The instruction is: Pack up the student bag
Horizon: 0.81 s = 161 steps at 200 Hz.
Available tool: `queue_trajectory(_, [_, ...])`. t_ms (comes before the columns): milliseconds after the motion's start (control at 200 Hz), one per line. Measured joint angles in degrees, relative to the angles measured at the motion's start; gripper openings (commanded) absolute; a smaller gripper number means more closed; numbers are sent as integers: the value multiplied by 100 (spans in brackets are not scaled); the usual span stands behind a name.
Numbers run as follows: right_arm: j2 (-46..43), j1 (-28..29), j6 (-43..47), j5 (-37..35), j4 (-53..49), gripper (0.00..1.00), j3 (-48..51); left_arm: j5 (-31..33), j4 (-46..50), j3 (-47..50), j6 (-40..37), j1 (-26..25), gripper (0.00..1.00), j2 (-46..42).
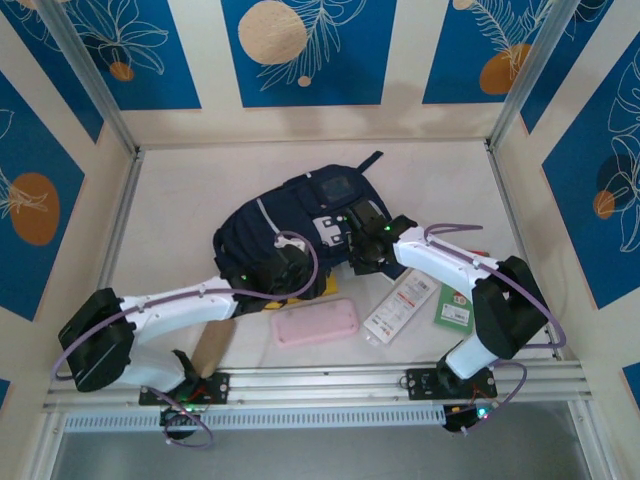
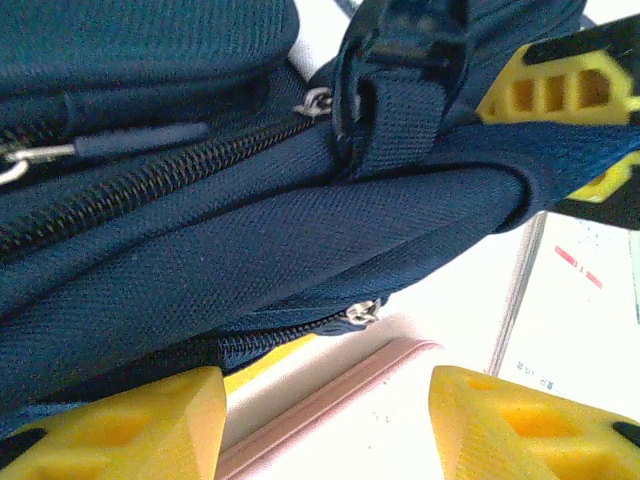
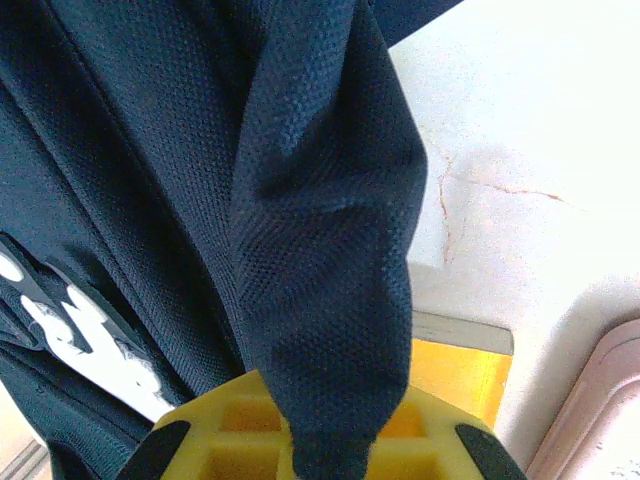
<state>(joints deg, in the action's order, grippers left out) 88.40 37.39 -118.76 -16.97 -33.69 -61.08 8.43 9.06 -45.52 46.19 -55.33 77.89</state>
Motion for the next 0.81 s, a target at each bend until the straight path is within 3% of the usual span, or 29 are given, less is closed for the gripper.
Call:
queue_trajectory(370, [0, 0, 0, 0, -2, 0, 0, -138, -70, 44, -24, -96, 53, 39])
queue_trajectory(600, [0, 0, 0, 2, 0, 0, 0, -243, -186, 35, -109, -122, 58, 433])
queue_trajectory(805, [0, 0, 0, 2, 11, 0, 0, -192, -269, -129, -162, -129, 55, 883])
